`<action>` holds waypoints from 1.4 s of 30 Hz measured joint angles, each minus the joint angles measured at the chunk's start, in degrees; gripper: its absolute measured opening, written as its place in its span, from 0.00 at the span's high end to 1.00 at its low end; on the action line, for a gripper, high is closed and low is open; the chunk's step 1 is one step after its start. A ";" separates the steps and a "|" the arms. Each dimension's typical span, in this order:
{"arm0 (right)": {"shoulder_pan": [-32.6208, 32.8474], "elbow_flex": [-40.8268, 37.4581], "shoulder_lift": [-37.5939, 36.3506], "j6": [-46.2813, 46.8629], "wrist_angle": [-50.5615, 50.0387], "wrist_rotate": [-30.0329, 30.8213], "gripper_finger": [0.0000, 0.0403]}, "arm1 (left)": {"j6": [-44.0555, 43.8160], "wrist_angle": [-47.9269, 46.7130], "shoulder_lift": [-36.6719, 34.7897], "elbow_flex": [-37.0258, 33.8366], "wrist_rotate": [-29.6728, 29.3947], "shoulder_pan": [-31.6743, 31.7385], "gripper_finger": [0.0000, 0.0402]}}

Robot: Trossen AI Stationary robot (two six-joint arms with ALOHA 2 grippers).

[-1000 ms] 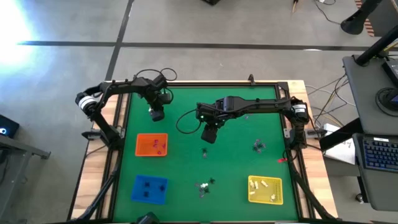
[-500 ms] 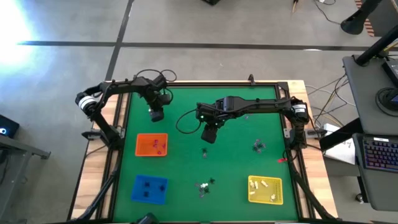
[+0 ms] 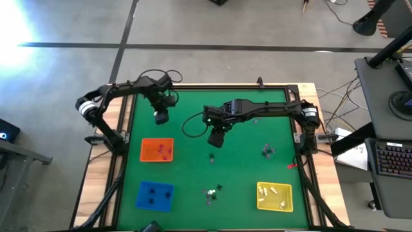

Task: Sort Halloween decoration
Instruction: Put the violet witch hat toy into the orange bin

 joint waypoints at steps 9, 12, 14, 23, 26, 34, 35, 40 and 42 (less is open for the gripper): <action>-0.18 0.00 0.00 0.02 1.05 0.81 0.68 | -0.34 -9.84 -0.79 7.30 4.35 -2.05 1.00; -0.18 0.00 0.00 0.00 1.10 2.48 0.68 | -0.96 -12.42 -1.95 8.65 4.41 -3.76 1.00; -0.18 0.00 0.00 0.03 1.10 3.05 0.68 | -1.36 -14.06 -3.07 8.91 4.46 -5.09 1.00; -0.18 0.00 0.00 0.17 1.10 3.05 0.68 | -6.06 -16.11 -12.82 3.18 7.42 -12.18 1.00; -0.18 0.00 0.00 0.24 1.10 3.02 0.68 | -8.47 -15.82 -16.54 0.51 7.47 -14.58 1.00; -0.18 0.00 0.00 3.93 0.88 2.91 0.68 | -14.55 -9.27 -23.97 -9.37 7.57 -18.40 1.00; -0.15 0.00 0.00 4.40 0.60 2.79 0.68 | -15.50 -7.64 -24.70 -10.94 7.88 -18.52 1.00; 0.22 0.00 -0.30 7.82 -1.63 0.07 0.69 | -17.26 -5.34 -25.68 -12.50 8.79 -19.03 1.00; 0.60 0.00 -0.48 9.72 -2.93 -0.60 0.70 | -17.02 -5.69 -25.49 -11.98 8.88 -19.06 1.00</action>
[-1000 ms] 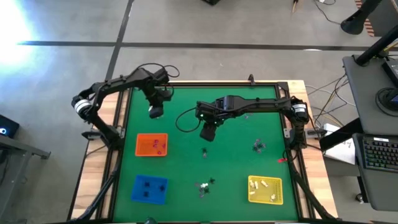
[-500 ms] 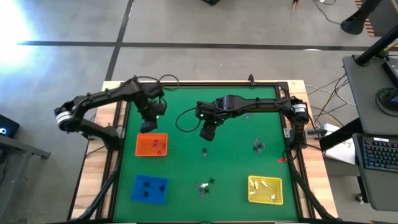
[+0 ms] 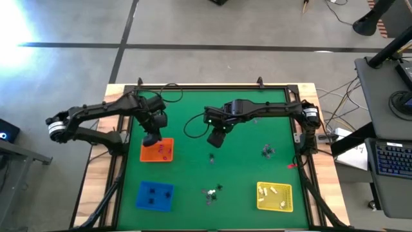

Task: Sort Halloween decoration
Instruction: Put the violet witch hat toy into the orange bin

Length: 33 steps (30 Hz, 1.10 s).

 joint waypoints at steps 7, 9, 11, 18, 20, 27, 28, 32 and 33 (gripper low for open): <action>2.94 0.00 -0.15 7.14 -5.55 -0.03 0.73 | 0.05 0.11 0.40 -0.44 -0.06 -1.52 1.00; 4.19 0.00 -0.15 8.78 -5.99 -0.03 0.73 | -0.04 0.16 0.63 -0.44 -0.41 -2.79 1.00; 5.41 0.00 -0.15 10.28 -5.94 0.02 0.73 | -0.63 0.67 0.86 -0.46 -2.53 -4.33 1.00; 9.09 0.00 -0.15 15.94 -5.84 0.40 0.73 | -3.07 2.16 0.87 -1.40 -7.12 -8.42 1.00; 9.93 0.00 -0.15 17.46 -5.78 0.41 0.73 | -3.97 2.93 0.87 -1.54 -9.33 -9.16 1.00; 12.19 0.00 -0.17 21.14 -5.36 0.45 0.73 | -5.28 3.39 0.87 -1.66 -12.58 -9.73 1.00; 12.39 0.00 -0.15 21.46 -5.26 0.46 0.73 | -5.30 3.41 0.87 -1.68 -12.58 -9.79 1.00; 12.82 0.00 -0.15 23.08 -5.09 0.52 0.73 | -5.28 3.42 1.57 -1.89 -11.59 -9.92 1.00; 12.90 0.00 -0.16 23.61 -5.04 0.52 0.73 | -5.29 3.41 2.01 -1.90 -11.40 -10.22 1.00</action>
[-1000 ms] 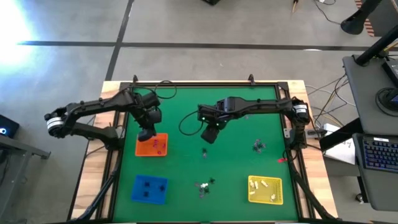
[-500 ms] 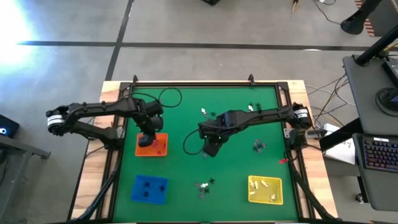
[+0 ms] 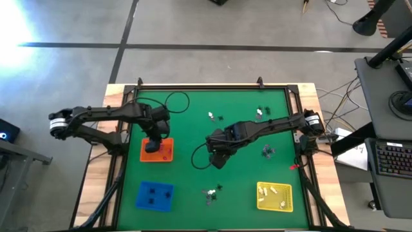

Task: Sort Halloween decoration
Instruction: Put the violet witch hat toy into the orange bin

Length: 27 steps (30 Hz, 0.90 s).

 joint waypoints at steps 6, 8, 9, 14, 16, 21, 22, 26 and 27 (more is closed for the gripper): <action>0.68 0.00 -0.01 2.08 0.09 0.02 0.73 | -0.40 0.67 3.75 0.00 -1.77 -3.49 1.00; 0.94 0.00 -0.01 2.53 0.10 0.02 0.73 | -0.45 0.91 5.38 0.00 -2.06 -4.00 1.00; 1.10 0.00 -0.01 2.71 0.12 0.02 0.73 | -0.45 1.27 6.13 -0.02 -2.10 -4.16 1.00; 1.77 0.00 -0.01 2.91 0.27 0.04 0.73 | -0.45 1.96 9.35 -0.02 -2.14 -4.16 1.00; 1.98 -0.02 -0.01 2.92 0.29 0.02 0.73 | -0.43 1.97 9.91 -0.02 -2.15 -4.14 1.00; 2.31 -0.02 -0.01 2.93 0.54 0.03 0.74 | -0.44 1.92 10.07 -0.02 -2.16 -4.16 1.00; 2.31 -0.01 -0.01 2.93 0.63 0.02 0.74 | -0.45 1.92 10.07 -0.02 -2.14 -4.16 1.00; 2.53 -0.02 -0.01 2.85 1.74 0.07 0.73 | -0.45 1.89 10.07 -0.02 -2.14 -4.16 0.98; 2.69 -0.02 -0.01 2.85 1.70 0.09 0.72 | -0.45 1.88 10.07 -0.02 -2.14 -4.16 0.97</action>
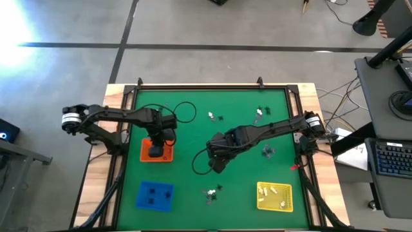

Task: Sort Halloween decoration
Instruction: Put the violet witch hat toy into the orange bin, then put the black spider toy into the blue bin

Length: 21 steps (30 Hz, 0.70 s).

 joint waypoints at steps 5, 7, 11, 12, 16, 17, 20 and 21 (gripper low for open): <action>0.57 0.00 0.00 -0.11 0.04 -0.02 0.70 | -0.22 -0.37 0.00 0.15 0.00 0.00 0.89; 0.71 0.00 0.00 -0.11 0.04 -0.02 0.70 | -0.78 -1.39 0.00 1.15 0.00 0.00 0.86; 0.84 0.00 0.05 -1.68 0.06 1.41 0.69 | -4.45 -5.16 -0.12 4.80 0.04 -0.16 0.81; 0.84 0.00 0.15 -2.03 0.04 2.31 0.70 | -4.69 -5.93 -0.36 5.82 0.02 -0.34 0.80; 0.98 -0.69 0.55 -3.13 -0.42 3.04 0.71 | -5.55 -6.99 -3.08 9.51 0.70 -1.74 0.80; 1.16 -0.93 0.67 -3.20 -0.65 3.06 0.72 | -6.01 -6.84 -3.98 10.19 1.19 -2.24 0.80; 2.22 -2.20 0.85 -4.10 -0.62 3.23 0.73 | -8.14 -5.01 -8.17 11.39 2.33 -4.86 0.80; 2.55 -2.71 0.85 -3.99 -0.41 3.86 0.74 | -9.20 -3.64 -9.86 11.37 2.36 -5.90 0.80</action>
